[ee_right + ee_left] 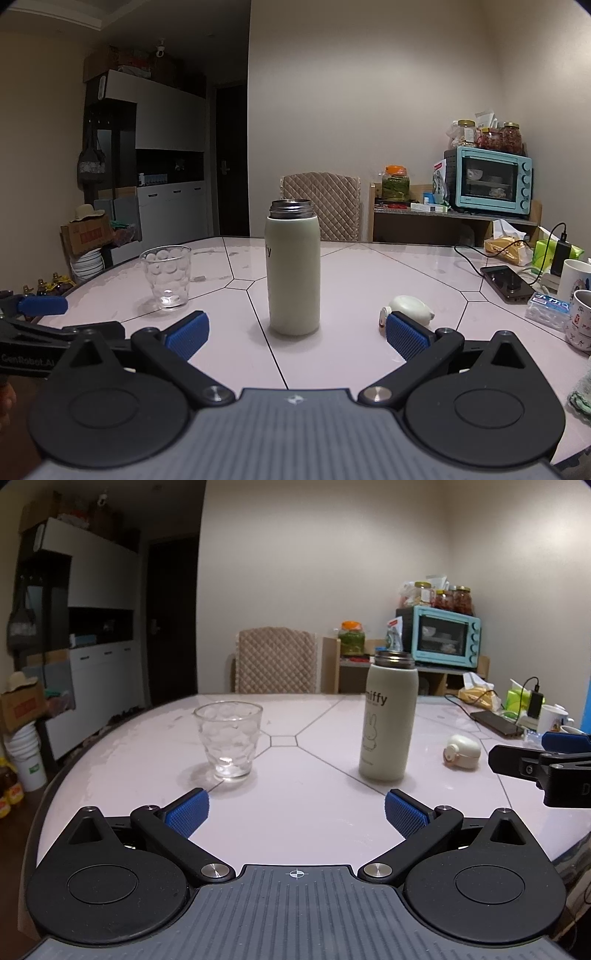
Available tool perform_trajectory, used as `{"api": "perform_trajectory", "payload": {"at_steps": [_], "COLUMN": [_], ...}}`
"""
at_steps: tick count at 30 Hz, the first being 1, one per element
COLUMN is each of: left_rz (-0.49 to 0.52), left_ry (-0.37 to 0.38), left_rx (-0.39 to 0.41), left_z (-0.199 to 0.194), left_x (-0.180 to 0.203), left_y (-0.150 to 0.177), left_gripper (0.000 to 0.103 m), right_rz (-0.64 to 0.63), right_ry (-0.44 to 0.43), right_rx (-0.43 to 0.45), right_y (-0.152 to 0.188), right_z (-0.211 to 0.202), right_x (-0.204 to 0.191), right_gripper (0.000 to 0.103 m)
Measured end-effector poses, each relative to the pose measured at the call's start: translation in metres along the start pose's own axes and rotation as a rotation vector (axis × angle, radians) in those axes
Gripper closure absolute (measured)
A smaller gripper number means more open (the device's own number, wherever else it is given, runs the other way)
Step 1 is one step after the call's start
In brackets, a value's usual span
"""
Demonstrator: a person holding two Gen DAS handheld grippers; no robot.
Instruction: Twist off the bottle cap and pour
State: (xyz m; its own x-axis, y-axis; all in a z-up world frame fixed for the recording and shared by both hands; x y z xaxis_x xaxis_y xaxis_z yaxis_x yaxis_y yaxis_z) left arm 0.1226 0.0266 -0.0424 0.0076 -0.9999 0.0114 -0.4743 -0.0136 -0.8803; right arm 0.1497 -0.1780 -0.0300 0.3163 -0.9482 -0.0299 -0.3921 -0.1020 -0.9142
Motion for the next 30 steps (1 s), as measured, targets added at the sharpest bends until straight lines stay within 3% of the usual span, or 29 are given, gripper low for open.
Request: {"api": "perform_trajectory", "payload": {"at_steps": [30], "left_rz": [0.003], "left_ry": [-0.009], "left_rx": [-0.024], "left_z": [0.062], "left_x": [-0.032], "left_y": [-0.02], "left_gripper": [0.0], "right_rz": [0.007], "right_ry": [-0.028], "right_rx": [-0.004], "right_y": [-0.018], "right_z": [0.054], "right_x": [-0.008], "right_gripper": [0.0]}}
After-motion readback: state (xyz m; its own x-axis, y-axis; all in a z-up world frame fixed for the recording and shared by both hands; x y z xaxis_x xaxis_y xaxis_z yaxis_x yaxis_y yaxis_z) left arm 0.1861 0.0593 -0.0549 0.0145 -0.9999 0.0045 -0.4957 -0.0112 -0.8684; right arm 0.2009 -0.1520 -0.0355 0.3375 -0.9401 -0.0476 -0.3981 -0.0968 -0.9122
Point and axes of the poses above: each gripper's, at about its wrist camera, not at the fingertips, and z roughly the way its jaws point, x to its right, y to its underside, the point moved 10 cm from there along z, roughly the way its jaws point, and after that the axes turned 8 degrees about -x, right-handed, at the moved point
